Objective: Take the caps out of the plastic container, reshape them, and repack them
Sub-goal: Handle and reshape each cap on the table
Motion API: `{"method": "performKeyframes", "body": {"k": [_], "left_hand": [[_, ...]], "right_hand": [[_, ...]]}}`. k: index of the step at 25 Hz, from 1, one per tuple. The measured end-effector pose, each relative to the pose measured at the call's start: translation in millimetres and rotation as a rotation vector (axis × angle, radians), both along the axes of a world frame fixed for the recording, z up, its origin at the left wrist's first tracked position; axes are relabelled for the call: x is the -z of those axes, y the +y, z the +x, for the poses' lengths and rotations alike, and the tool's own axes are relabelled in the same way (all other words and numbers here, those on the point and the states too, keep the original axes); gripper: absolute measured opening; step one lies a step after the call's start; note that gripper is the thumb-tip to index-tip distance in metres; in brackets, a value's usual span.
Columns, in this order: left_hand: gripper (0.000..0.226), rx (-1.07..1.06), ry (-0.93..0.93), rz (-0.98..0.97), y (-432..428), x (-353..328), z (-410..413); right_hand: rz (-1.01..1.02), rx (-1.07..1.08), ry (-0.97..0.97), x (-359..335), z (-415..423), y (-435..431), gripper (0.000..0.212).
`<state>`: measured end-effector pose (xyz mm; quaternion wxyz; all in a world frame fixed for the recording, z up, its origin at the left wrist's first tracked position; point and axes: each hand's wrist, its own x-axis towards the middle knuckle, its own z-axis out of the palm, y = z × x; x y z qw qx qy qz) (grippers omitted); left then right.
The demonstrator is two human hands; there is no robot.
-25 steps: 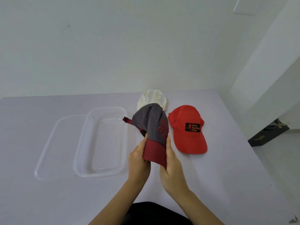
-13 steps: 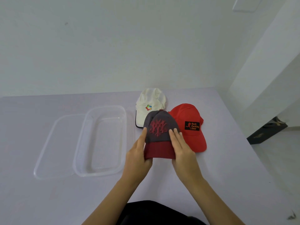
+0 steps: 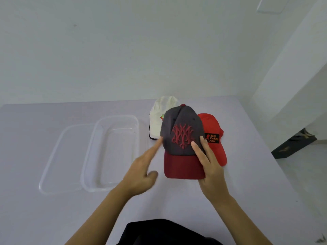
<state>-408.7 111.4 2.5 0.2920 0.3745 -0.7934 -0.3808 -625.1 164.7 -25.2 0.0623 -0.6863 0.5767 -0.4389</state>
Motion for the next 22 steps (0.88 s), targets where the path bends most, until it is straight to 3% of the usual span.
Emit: {"method": "performKeyframes", "body": {"k": [2,4,8,11,14,16,19,20,22], "left_hand": [[0.076,-0.174,0.229,0.163,-16.5,-10.4,7.6],[0.072,-0.275,0.308,0.318,-35.3,-25.1,4.9],[0.060,-0.063,0.272,0.514,-51.4,-43.8,-10.4],[0.048,-0.148,0.336,0.605,-49.2,-47.8,-19.7],[0.040,-0.335,0.428,0.588,-51.9,-48.9,-24.7],[0.037,-0.423,0.395,0.521,-55.2,-48.3,-23.8],[0.041,-0.386,0.363,0.477,-53.8,-51.9,-23.1],[0.042,-0.336,0.363,0.483,-52.1,-53.5,-25.0],[0.041,-0.192,0.414,0.529,-44.7,-56.5,-35.3]], "right_hand": [[-0.051,-0.056,0.114,3.2,-3.1,5.0,0.050],[-0.077,-0.105,0.196,6.4,1.0,9.6,0.056],[-0.124,-0.117,0.246,7.5,10.8,13.1,0.053],[-0.064,-0.103,0.270,13.1,13.9,14.8,0.076],[0.201,-0.169,0.309,17.2,7.2,12.5,0.111],[0.315,-0.220,0.141,11.3,-3.5,4.0,0.110],[0.327,-0.072,-0.247,-11.6,-16.2,-16.5,0.064],[0.366,-0.074,-0.360,-23.6,-16.4,-23.5,0.058],[0.477,-0.229,-0.607,-42.9,-14.4,-36.6,0.071]]}}
